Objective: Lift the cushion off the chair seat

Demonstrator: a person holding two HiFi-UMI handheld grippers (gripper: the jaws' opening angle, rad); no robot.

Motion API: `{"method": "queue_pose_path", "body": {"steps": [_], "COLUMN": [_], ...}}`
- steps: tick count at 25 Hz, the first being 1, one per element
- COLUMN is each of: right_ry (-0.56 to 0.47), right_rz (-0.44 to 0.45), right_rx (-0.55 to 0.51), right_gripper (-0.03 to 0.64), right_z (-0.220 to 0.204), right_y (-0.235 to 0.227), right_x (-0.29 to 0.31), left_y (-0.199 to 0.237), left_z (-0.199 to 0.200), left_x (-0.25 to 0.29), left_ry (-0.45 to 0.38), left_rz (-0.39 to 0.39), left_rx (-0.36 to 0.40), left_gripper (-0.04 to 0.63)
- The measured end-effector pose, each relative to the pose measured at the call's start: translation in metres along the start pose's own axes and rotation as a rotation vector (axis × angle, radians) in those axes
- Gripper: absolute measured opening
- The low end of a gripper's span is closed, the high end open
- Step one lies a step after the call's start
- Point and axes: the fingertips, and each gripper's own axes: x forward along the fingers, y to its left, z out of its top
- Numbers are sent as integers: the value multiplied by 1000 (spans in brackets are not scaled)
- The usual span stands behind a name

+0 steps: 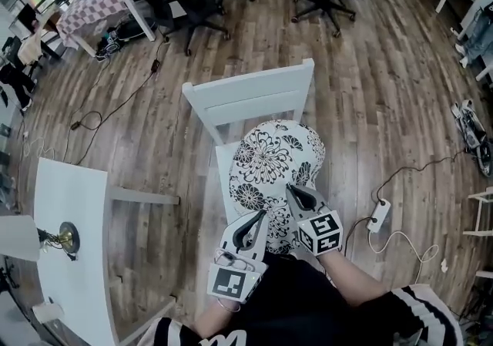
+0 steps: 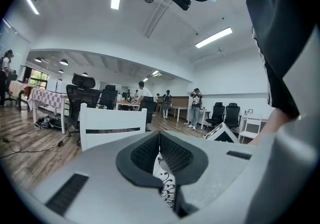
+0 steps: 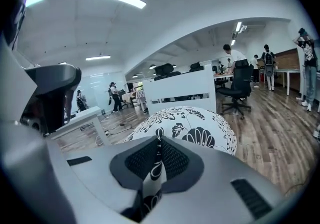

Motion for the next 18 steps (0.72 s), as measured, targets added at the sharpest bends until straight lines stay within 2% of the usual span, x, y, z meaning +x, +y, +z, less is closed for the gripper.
{"method": "queue_pose_path", "body": {"steps": [3,7,18], "right_ry": [-38,-77,-176], "right_rz": [8,23,79], "right_rx": [-2,-8,-52], "right_gripper": [31,31,31], "right_z": [14,30,66], "right_y": [5,13,37], "right_x": [-18,-39,-91], "left_y": [-8,-18,-52], "left_z": [8,13,44], "left_x": [-5,-11,-22], "left_ry": [-14,10,-32], "left_rz": [3,-5,-28], "left_rx": [21,54,120], "left_gripper": [6,6,6]}}
